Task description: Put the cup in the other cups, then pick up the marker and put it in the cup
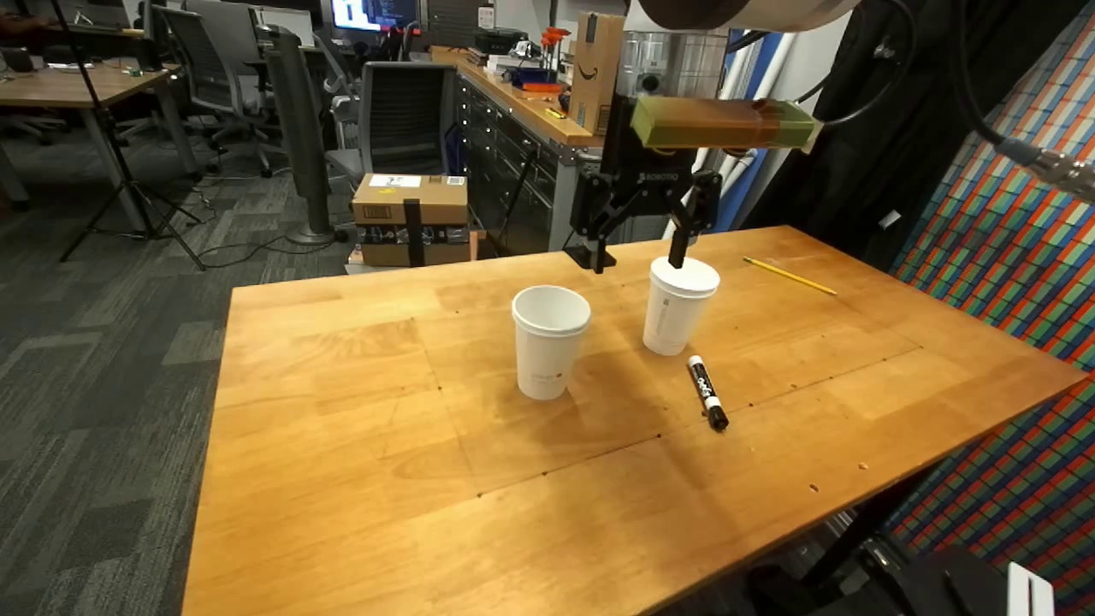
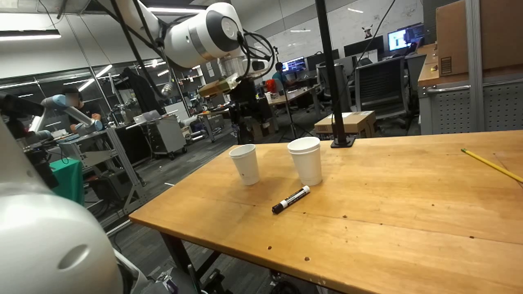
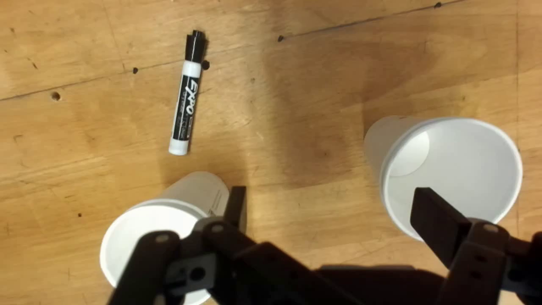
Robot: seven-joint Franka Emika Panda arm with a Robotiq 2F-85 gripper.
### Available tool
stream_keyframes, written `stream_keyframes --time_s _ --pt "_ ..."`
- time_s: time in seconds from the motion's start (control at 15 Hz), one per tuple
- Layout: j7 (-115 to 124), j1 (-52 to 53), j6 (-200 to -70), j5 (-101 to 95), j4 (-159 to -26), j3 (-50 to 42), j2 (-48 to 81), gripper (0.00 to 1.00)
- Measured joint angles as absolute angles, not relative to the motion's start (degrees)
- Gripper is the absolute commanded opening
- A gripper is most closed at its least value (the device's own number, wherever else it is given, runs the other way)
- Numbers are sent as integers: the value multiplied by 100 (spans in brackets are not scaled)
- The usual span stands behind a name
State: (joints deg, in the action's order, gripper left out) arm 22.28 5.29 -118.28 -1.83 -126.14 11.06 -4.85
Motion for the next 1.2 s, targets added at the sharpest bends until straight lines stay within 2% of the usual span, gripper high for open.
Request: stream_keyframes --time_s 0.6,1.2 --pt "866 258 -12121 -102 -12297 363 -217 100" --pt "-127 229 -12328 362 -12373 285 134 100"
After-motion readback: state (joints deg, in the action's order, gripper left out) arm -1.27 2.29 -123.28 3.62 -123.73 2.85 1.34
